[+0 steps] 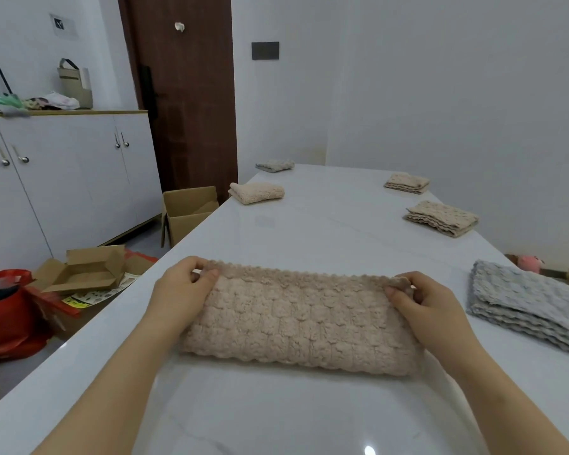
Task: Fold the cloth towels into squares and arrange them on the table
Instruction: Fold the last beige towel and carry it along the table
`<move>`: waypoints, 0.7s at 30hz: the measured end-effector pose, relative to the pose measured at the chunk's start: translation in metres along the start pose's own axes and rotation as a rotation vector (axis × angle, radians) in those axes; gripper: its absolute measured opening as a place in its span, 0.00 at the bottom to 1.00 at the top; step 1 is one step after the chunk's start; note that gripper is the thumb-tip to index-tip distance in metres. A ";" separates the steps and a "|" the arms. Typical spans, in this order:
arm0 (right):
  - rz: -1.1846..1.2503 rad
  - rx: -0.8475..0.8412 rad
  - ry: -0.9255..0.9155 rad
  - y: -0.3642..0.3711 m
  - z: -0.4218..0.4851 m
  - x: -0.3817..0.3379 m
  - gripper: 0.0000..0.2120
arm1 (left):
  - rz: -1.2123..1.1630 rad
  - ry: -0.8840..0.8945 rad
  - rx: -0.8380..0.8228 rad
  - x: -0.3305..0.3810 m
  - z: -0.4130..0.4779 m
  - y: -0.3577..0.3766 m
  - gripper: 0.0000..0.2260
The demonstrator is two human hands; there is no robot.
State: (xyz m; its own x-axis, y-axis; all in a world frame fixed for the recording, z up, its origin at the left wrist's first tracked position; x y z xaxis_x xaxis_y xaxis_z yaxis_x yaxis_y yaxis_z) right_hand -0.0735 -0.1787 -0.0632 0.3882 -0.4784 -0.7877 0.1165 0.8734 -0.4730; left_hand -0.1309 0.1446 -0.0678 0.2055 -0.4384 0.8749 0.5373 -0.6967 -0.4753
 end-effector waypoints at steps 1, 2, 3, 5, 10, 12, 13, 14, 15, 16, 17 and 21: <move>-0.006 0.001 0.006 0.001 0.004 -0.001 0.05 | 0.034 -0.008 -0.017 0.001 0.006 0.003 0.04; -0.020 -0.005 0.010 0.002 0.009 -0.001 0.05 | 0.079 -0.010 -0.034 0.002 0.012 0.006 0.04; -0.039 -0.013 0.013 0.004 0.013 -0.002 0.05 | 0.127 -0.008 -0.043 0.003 0.018 0.009 0.03; -0.081 -0.022 0.018 0.009 0.023 -0.001 0.05 | 0.210 -0.003 -0.040 0.004 0.027 0.015 0.04; -0.190 -0.001 0.077 0.020 0.034 0.018 0.07 | 0.335 -0.006 0.037 -0.013 0.034 0.027 0.08; -0.239 0.001 0.098 0.022 0.031 0.027 0.08 | 0.366 0.022 0.089 -0.017 0.032 0.029 0.09; -0.263 -0.003 0.100 0.023 0.029 0.030 0.09 | 0.391 0.039 0.097 -0.018 0.032 0.030 0.10; -0.276 -0.005 0.094 0.024 0.029 0.031 0.10 | 0.427 0.057 0.096 -0.018 0.032 0.031 0.10; -0.284 -0.009 0.083 0.025 0.029 0.032 0.11 | 0.464 0.073 0.092 -0.019 0.032 0.032 0.10; -0.314 -0.021 0.076 0.027 0.030 0.033 0.10 | 0.498 0.085 0.090 -0.019 0.034 0.032 0.10; -0.375 -0.046 0.080 0.029 0.031 0.033 0.09 | 0.528 0.088 0.087 -0.020 0.035 0.033 0.11; -0.518 -0.163 0.130 0.033 0.034 0.035 0.03 | 0.639 0.084 0.030 -0.018 0.037 0.039 0.12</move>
State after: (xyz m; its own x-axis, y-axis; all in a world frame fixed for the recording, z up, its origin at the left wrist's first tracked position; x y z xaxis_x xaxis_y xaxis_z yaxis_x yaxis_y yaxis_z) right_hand -0.0251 -0.1640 -0.0932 0.2009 -0.8576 -0.4735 0.1157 0.5007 -0.8579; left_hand -0.0832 0.1469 -0.0984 0.4284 -0.8055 0.4094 0.3530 -0.2678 -0.8965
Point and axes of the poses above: each hand's wrist, its own z-axis towards the middle knuckle, its own y-axis out of the palm, x = y × z, the point moved 5 cm from there along z, towards the middle knuckle, and after that the axes turned 6 degrees about -y, right-handed, at the moved point
